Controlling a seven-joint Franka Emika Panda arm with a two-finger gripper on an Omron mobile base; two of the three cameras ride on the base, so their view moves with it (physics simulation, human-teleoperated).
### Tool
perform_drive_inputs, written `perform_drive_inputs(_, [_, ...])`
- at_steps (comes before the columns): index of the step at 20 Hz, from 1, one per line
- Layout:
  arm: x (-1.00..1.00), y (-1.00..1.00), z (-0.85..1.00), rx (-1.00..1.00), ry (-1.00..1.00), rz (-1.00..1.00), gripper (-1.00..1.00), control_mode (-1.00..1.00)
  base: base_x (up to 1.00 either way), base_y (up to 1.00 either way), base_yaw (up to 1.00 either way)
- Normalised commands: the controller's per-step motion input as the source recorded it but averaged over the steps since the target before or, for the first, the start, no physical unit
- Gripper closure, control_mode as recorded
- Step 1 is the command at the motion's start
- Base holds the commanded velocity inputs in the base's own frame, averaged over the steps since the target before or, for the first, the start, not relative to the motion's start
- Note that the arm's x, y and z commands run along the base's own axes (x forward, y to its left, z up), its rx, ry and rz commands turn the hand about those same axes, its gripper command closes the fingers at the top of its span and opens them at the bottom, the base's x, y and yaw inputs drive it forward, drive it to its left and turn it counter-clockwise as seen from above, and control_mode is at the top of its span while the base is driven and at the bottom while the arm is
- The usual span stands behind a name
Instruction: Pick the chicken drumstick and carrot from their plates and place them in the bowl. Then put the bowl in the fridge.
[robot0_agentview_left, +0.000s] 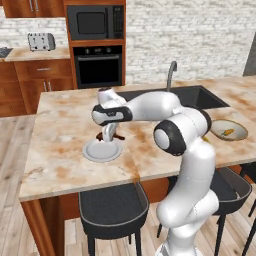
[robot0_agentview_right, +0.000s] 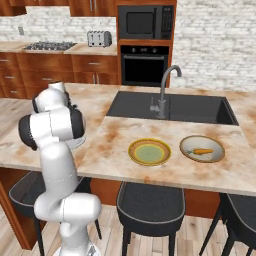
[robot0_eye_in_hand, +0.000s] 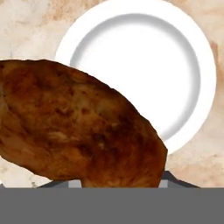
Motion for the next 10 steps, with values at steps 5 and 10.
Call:
perform_drive_inputs(5, [-0.35, -0.62, 0.07, 0.00, -0.13, -0.10, 1.00, -1.00, 0.00, 0.00, 0.00])
perform_drive_inputs(10, [-0.32, -0.64, 0.09, 0.01, -0.08, -0.14, 1.00, -1.00, 0.00, 0.00, 0.00])
